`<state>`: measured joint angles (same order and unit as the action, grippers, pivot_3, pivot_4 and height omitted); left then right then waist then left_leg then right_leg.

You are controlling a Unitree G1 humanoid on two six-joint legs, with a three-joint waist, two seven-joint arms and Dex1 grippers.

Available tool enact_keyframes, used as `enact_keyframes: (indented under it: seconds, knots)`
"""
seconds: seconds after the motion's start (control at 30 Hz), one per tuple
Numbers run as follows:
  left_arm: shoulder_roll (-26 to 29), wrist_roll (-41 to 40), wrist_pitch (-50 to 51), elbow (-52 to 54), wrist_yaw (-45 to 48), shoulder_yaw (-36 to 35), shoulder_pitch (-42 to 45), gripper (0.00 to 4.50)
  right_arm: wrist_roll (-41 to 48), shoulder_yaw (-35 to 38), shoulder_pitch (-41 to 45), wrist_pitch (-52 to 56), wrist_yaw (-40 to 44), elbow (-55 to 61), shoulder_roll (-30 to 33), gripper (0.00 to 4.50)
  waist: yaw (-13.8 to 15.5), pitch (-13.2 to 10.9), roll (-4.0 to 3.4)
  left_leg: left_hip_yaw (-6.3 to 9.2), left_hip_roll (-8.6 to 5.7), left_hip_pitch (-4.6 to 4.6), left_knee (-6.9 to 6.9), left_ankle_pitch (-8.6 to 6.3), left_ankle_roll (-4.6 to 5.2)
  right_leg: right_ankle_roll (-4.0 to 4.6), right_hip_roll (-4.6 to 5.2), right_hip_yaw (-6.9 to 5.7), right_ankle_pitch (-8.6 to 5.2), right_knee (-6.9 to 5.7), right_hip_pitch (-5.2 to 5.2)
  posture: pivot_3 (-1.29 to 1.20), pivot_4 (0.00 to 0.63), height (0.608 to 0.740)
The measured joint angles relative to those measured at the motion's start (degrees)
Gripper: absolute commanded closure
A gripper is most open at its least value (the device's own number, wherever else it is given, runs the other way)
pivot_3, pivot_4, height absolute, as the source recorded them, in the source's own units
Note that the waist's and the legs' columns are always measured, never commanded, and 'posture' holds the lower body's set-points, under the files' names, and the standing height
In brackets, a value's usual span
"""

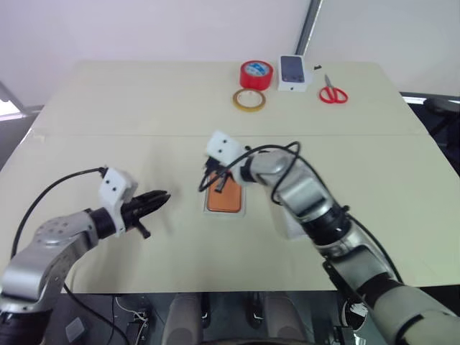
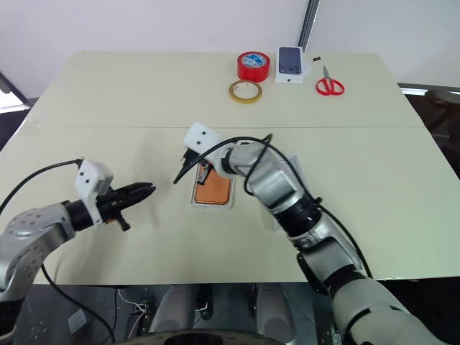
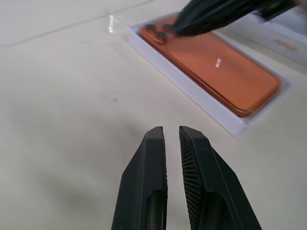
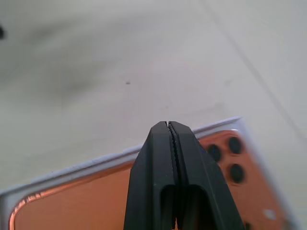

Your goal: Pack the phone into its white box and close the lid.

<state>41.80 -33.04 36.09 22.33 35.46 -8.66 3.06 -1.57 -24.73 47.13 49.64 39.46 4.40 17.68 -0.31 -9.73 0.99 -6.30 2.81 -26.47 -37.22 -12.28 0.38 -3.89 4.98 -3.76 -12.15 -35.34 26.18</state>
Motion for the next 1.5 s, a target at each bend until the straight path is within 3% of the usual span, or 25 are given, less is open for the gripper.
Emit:
enact_keyframes:
  seconds: [0.03, 0.17, 0.4, 0.83, 1.23, 1.5]
  knots:
    - [-1.0, 1.1, 1.0, -1.2, -1.5, 1.3, 1.8, 4.46, 0.3, 1.2, -0.6, 0.4, 0.7, 1.2, 2.3, 4.5, 0.1, 0.0, 0.03, 0.0, -0.02, 0.0, -0.02, 0.02, 0.05, 0.0, 0.02, 0.0, 0.0, 0.0, -0.04, 0.0, 0.15, 0.74]
    - [-5.7, 5.4, 5.9, -6.7, -5.8, 8.3, 8.7, 4.49, -0.2, 3.1, -5.3, 1.4, 3.0, 4.6, 13.2, 4.5, 0.6, 0.0, 0.07, -0.04, -0.07, 0.03, -0.07, 0.03, 0.17, -0.02, -0.01, 0.02, 0.0, 0.04, -0.1, 0.0, 0.15, 0.74]
    - [-10.3, 11.1, 9.9, -13.5, -7.2, 16.4, 20.0, 4.49, -1.9, -0.2, -8.2, 1.0, 2.9, 4.7, 14.3, 4.5, -0.5, 0.0, 0.08, 0.0, 0.05, 0.14, -0.03, 0.11, 0.07, -0.27, -0.42, 0.04, 0.12, -0.4, 0.05, 0.0, 0.15, 0.74]
    - [-14.1, 16.5, 12.5, -16.5, -5.4, 21.1, 26.1, 4.49, -4.0, -4.0, -8.0, -2.1, 2.4, 1.2, 9.9, 4.5, 0.0, 0.1, 0.1, 0.15, 0.0, 0.18, -0.25, 0.16, 0.0, -0.24, -0.31, 0.04, 0.05, -0.62, -0.11, 0.0, 0.15, 0.74]
    - [-22.4, 17.9, 19.8, -12.9, -4.3, 28.0, 28.6, 4.49, -3.7, -0.1, -17.6, 6.0, 6.8, 17.3, 23.9, 4.5, 2.7, 0.1, 0.09, 0.27, -0.06, 0.16, -0.8, -0.14, 0.42, -0.22, -0.12, -0.01, -0.18, -0.53, -0.51, 0.0, 0.15, 0.74]
    - [-27.9, 18.6, 22.5, -13.9, -1.6, 34.8, 31.8, 4.49, -2.0, 5.9, -25.8, 14.2, 7.5, 26.5, 32.3, 4.5, 2.7, 0.1, 0.04, 0.31, -0.16, 0.16, -0.94, -0.35, 0.77, -0.26, 0.12, -0.12, -0.2, 0.04, -0.86, 0.0, 0.15, 0.74]
